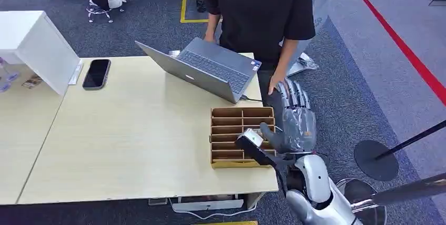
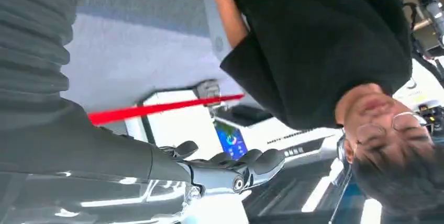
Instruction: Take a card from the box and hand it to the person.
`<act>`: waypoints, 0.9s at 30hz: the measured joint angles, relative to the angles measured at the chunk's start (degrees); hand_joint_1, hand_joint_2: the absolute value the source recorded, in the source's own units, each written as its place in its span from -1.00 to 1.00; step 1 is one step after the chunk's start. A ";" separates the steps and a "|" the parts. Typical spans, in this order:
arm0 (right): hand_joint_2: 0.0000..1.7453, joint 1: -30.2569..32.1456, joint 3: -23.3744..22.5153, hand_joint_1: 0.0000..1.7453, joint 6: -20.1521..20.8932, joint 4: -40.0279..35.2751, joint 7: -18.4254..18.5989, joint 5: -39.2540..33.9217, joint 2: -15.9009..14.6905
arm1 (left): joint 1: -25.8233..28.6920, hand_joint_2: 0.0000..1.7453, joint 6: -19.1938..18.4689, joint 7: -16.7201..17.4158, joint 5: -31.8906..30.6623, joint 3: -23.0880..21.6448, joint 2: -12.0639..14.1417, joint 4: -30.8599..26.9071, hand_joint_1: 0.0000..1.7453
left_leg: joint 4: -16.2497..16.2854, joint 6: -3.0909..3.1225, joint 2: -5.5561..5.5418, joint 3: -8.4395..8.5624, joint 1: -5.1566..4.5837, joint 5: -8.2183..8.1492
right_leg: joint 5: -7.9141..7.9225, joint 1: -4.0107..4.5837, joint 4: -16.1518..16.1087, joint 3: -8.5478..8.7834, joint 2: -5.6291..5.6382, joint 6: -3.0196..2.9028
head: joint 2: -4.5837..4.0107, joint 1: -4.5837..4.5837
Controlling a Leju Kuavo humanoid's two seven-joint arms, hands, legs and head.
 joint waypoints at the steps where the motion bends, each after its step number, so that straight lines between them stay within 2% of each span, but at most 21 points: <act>1: 1.00 -0.31 0.02 -1.00 0.60 -0.04 0.04 0.40 -0.35 | -0.06 -1.00 -0.09 0.02 -0.11 -0.02 0.00 0.00 -1.00 | 0.00 0.00 0.00 0.00 0.00 0.00 | 0.00 0.00 0.00 0.00 0.00 0.00 | 0.00 -0.02; 11: 1.00 -2.35 0.59 -1.00 7.59 -0.13 0.83 -0.48 -2.49 | -0.65 -1.00 -0.26 0.61 -0.66 -0.52 -0.11 0.00 -1.00 | 0.00 0.00 0.00 -0.02 0.00 0.00 | 0.00 0.00 0.01 0.01 -0.01 0.00 | 0.00 -0.02; 14: 1.00 -2.95 0.96 -0.90 10.74 -0.11 1.22 -2.40 -2.95 | -0.71 -1.00 -0.29 0.61 -0.70 -0.83 -0.13 0.00 -1.00 | 0.00 0.00 0.00 -0.02 0.00 0.00 | 0.00 0.00 0.01 0.00 -0.01 0.00 | 0.00 -0.02; 17: 1.00 -3.77 1.70 -0.58 13.88 0.09 1.94 -4.19 -3.65 | -0.77 -1.00 -0.29 0.61 -0.74 -0.96 -0.11 0.00 -1.00 | 0.00 0.00 0.00 -0.02 0.00 0.00 | 0.00 0.00 0.01 0.00 -0.01 0.00 | 0.00 -0.02; 20: 1.00 -4.10 2.12 -0.48 15.39 0.24 2.32 -5.16 -4.00 | -0.81 -1.00 -0.31 0.61 -0.74 -0.98 -0.11 0.00 -1.00 | 0.00 0.00 -0.01 -0.02 0.00 0.00 | 0.00 0.00 0.01 0.00 -0.01 0.00 | 0.00 -0.02; 21: 1.00 -4.21 2.43 -0.28 15.89 0.24 2.38 -5.57 -4.20 | -0.82 -1.00 -0.35 0.61 -0.74 -0.98 -0.11 0.00 -1.00 | 0.00 0.00 -0.01 -0.02 0.00 0.00 | 0.00 0.00 0.01 0.00 -0.01 0.00 | 0.00 -0.02; 22: 1.00 -4.28 2.56 -0.18 16.03 0.24 2.43 -5.68 -4.33 | -0.83 -1.00 -0.37 0.61 -0.74 -0.98 -0.11 0.00 -1.00 | 0.00 0.00 -0.01 -0.02 0.00 0.00 | 0.00 0.00 0.01 0.00 -0.01 0.00 | 0.00 -0.02; 23: 1.00 -4.42 2.71 0.28 16.31 0.28 2.56 -5.96 -4.44 | -0.83 -1.00 -0.39 0.64 -0.74 -1.00 -0.11 0.00 -1.00 | 0.00 0.00 -0.01 -0.02 0.00 0.00 | 0.00 0.00 0.01 0.00 -0.01 0.00 | 0.00 0.00; 24: 1.00 -4.59 2.95 0.56 16.55 0.33 2.62 -6.14 -4.59 | -0.83 -1.00 -0.42 0.64 -0.76 -1.01 -0.11 0.00 -1.00 | 0.00 0.00 -0.01 -0.02 0.00 0.00 | 0.00 0.00 0.01 0.00 -0.01 0.00 | 0.00 -0.02; 27: 1.00 -4.78 3.45 0.44 17.42 0.33 2.80 -6.75 -4.92 | -0.91 -1.00 -0.44 0.66 -0.79 -1.01 -0.11 0.00 -1.00 | 0.00 0.00 -0.01 -0.02 0.00 0.00 | 0.00 0.00 0.01 0.00 -0.02 0.00 | 0.00 -0.02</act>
